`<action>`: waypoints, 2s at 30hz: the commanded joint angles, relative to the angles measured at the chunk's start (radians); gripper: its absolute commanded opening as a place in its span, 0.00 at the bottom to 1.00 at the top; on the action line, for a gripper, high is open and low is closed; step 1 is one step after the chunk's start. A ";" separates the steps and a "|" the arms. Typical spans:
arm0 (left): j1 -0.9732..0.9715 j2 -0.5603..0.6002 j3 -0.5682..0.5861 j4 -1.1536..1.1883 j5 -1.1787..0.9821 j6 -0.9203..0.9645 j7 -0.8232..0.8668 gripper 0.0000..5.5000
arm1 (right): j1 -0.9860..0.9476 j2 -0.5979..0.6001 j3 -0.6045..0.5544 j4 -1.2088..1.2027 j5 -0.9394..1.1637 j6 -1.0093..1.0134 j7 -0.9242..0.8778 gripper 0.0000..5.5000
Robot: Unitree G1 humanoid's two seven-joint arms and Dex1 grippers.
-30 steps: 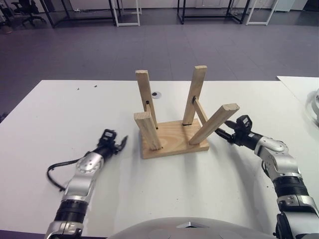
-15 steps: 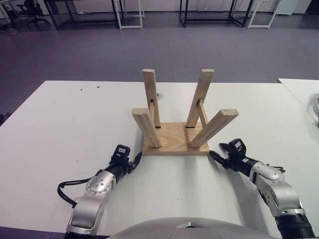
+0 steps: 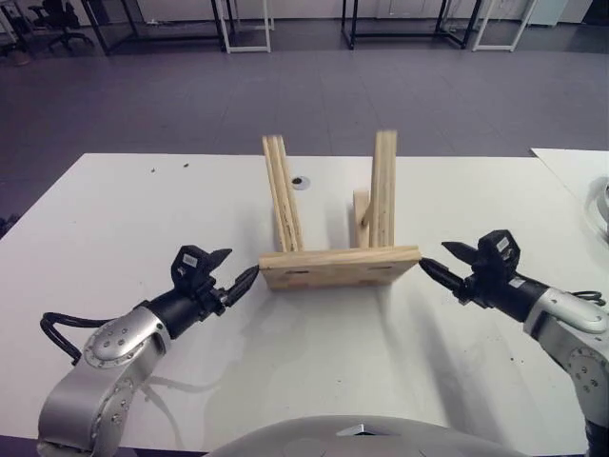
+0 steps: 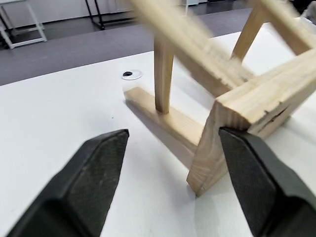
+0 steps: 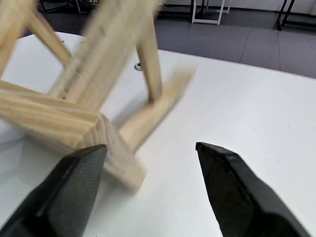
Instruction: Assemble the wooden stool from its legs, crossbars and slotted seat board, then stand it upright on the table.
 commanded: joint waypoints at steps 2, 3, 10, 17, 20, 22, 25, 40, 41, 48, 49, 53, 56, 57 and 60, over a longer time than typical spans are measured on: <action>0.019 0.113 -0.051 0.077 0.050 -0.079 -0.133 0.62 | -0.020 -0.074 0.077 0.000 -0.001 -0.073 0.118 0.62; 0.039 0.152 -0.057 0.115 0.096 -0.113 -0.154 0.62 | -0.008 -0.113 0.086 0.026 -0.044 -0.100 0.136 0.62; -0.040 0.339 -0.126 0.236 0.162 -0.236 -0.407 0.62 | -0.087 -0.331 0.249 0.260 -0.194 -0.348 0.469 0.62; -0.328 0.282 -0.302 0.448 0.186 -0.311 -0.572 0.62 | -0.329 -0.220 0.447 0.505 -0.237 -0.425 0.604 0.62; -0.401 0.255 -0.348 0.518 0.190 -0.347 -0.622 0.54 | -0.384 -0.186 0.487 0.552 -0.241 -0.432 0.640 0.58; -0.424 0.250 -0.358 0.563 0.195 -0.384 -0.658 0.47 | -0.401 -0.178 0.502 0.581 -0.255 -0.451 0.655 0.52; -0.451 0.255 -0.372 0.649 0.223 -0.473 -0.719 0.36 | -0.411 -0.182 0.511 0.582 -0.262 -0.474 0.688 0.40; -0.981 0.399 -0.062 0.574 -0.730 0.438 -0.726 0.26 | -1.097 -0.252 0.262 0.637 0.356 0.396 0.883 0.28; -1.048 0.421 -0.060 0.628 -0.856 0.527 -0.676 0.26 | -1.184 -0.262 0.258 0.681 0.390 0.517 0.908 0.28; -1.136 0.487 -0.273 0.912 -1.433 0.676 -0.365 0.24 | -1.397 -0.385 0.630 0.948 0.891 0.726 0.892 0.26; -1.110 0.487 -0.297 0.935 -1.433 0.708 -0.379 0.24 | -1.364 -0.412 0.684 0.951 0.981 0.726 0.864 0.24; -1.127 0.538 -0.405 1.079 -1.433 0.856 -0.485 0.24 | -1.234 -0.460 0.769 0.921 1.176 0.726 0.726 0.24; -1.090 0.483 -0.451 1.120 -1.433 0.859 -0.433 0.24 | -1.079 -0.451 0.751 0.936 1.241 0.716 0.580 0.24; -1.059 0.457 -0.452 1.119 -1.433 0.842 -0.386 0.24 | -1.026 -0.444 0.746 0.932 1.279 0.682 0.508 0.24; -1.045 0.379 -0.467 1.226 -1.416 0.813 -0.260 0.24 | -0.926 -0.415 0.718 0.965 1.361 0.602 0.346 0.31</action>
